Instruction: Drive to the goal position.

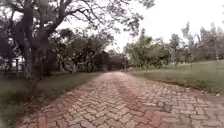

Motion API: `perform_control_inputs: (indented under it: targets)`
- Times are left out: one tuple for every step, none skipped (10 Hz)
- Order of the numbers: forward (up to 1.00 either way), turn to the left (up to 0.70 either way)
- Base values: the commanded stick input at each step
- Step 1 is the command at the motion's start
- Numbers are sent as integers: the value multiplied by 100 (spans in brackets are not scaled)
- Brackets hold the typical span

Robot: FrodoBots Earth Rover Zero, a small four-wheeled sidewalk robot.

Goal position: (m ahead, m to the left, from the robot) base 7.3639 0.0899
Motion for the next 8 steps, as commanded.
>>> perform_control_inputs:
  targets:
    - [70,1]
    - [70,1]
    - [70,1]
    - [70,1]
    - [70,1]
    - [70,1]
    - [70,1]
    - [70,1]
